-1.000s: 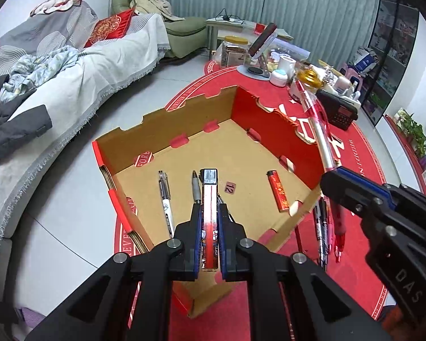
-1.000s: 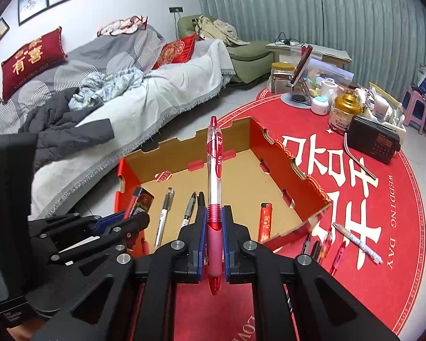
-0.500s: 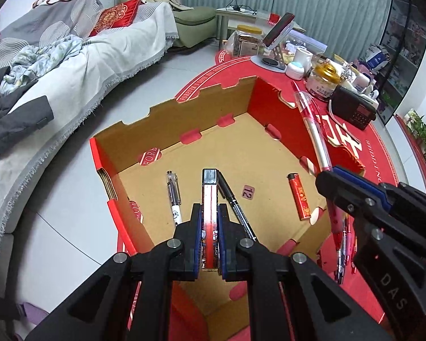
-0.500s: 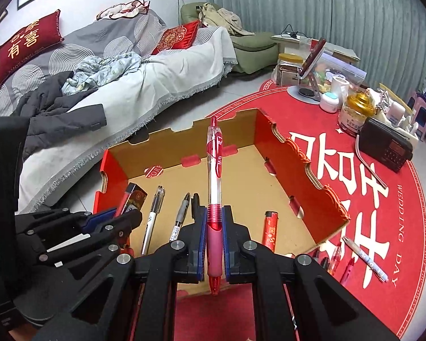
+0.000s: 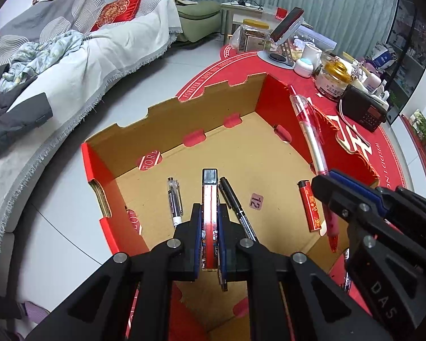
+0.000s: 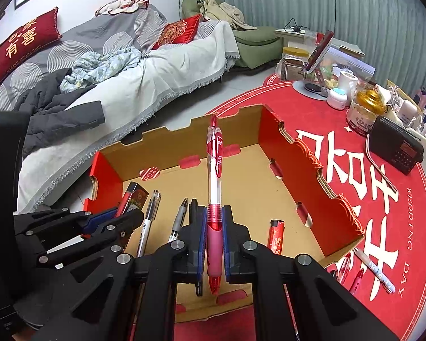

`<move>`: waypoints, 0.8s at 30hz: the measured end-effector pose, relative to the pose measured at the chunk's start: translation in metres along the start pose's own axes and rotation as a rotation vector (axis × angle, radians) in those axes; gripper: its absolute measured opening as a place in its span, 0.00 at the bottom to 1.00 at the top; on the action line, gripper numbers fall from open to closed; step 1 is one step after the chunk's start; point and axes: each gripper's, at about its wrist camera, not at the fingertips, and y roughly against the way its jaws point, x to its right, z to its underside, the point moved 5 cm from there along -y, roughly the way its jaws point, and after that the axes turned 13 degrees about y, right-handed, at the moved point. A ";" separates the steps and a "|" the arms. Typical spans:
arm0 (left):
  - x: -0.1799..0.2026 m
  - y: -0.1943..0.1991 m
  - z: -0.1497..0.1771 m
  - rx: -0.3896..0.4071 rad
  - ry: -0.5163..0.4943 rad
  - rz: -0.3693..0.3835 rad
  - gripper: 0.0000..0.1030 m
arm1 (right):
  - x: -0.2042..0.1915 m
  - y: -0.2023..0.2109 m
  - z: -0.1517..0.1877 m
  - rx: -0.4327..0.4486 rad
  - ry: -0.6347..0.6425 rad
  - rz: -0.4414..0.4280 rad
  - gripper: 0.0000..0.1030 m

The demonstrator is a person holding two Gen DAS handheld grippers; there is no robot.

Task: Organize rigid objects
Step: 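Lower the red box and red pen into the cardboard box with both grippers, then open both grippers to release the red box and red pen into the box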

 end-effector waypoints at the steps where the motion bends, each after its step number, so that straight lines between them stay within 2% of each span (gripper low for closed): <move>1: 0.000 -0.002 -0.001 -0.002 0.000 -0.002 0.10 | 0.001 -0.002 0.001 -0.004 0.000 -0.001 0.10; 24: -0.013 -0.026 -0.009 -0.044 0.024 -0.028 0.10 | 0.004 -0.027 -0.003 -0.048 0.006 -0.008 0.10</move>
